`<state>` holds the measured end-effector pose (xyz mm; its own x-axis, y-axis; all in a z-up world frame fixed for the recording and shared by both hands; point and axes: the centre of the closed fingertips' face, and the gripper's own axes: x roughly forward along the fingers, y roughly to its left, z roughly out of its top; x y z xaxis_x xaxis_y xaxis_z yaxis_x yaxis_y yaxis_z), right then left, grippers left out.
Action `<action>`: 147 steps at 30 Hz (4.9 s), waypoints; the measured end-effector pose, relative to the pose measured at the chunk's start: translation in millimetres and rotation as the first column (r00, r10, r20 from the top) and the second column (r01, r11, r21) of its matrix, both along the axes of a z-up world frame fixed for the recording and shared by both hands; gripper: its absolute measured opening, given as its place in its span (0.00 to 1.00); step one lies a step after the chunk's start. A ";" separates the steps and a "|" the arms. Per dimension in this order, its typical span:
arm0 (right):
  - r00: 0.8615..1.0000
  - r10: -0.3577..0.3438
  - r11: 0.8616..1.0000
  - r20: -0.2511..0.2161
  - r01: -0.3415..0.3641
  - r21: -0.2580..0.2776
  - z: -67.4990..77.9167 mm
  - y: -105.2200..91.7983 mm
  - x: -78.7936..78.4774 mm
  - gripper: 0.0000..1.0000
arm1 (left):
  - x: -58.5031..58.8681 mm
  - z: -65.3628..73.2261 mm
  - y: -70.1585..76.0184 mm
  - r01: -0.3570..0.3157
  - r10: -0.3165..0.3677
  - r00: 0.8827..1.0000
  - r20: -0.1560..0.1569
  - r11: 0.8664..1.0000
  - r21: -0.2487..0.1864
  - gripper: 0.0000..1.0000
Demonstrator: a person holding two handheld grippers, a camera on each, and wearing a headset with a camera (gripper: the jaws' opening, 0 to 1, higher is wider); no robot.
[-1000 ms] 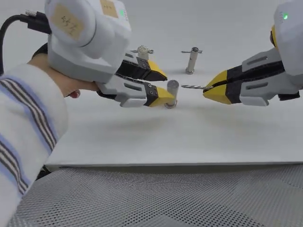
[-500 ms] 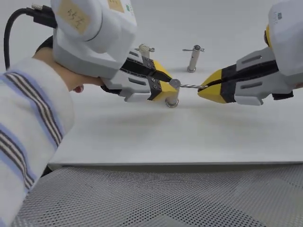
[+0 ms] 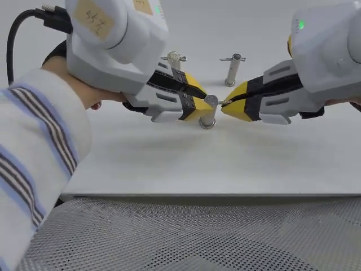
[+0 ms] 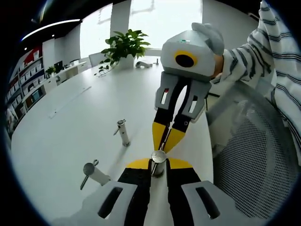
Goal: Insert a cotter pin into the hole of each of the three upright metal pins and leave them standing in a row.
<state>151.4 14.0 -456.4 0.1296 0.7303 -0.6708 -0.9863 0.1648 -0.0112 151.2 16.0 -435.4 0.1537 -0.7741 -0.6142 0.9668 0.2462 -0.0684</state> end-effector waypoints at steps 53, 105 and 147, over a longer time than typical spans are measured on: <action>1.000 -0.014 1.000 -0.005 0.014 0.016 2.1 -5.6 -8.9 0.21 | -8.7 21.7 24.3 -0.060 0.062 0.998 0.029 0.995 -0.081 0.45; 0.965 -0.261 0.940 -0.029 0.261 0.219 -6.1 1.1 16.5 0.09 | -21.7 22.3 52.9 -0.296 0.287 0.955 -0.076 0.936 -0.190 0.72; 0.701 -0.713 0.672 -0.013 0.688 0.274 -9.9 -109.1 101.8 0.09 | -21.3 28.7 56.0 -0.381 0.376 0.924 -0.062 0.909 -0.169 0.74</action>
<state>253.2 -95.1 -466.3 0.7187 0.5330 -0.4466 -0.5759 0.8161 0.0472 129.9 72.0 -406.7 0.4417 -0.7563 -0.4826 0.8003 0.5753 -0.1692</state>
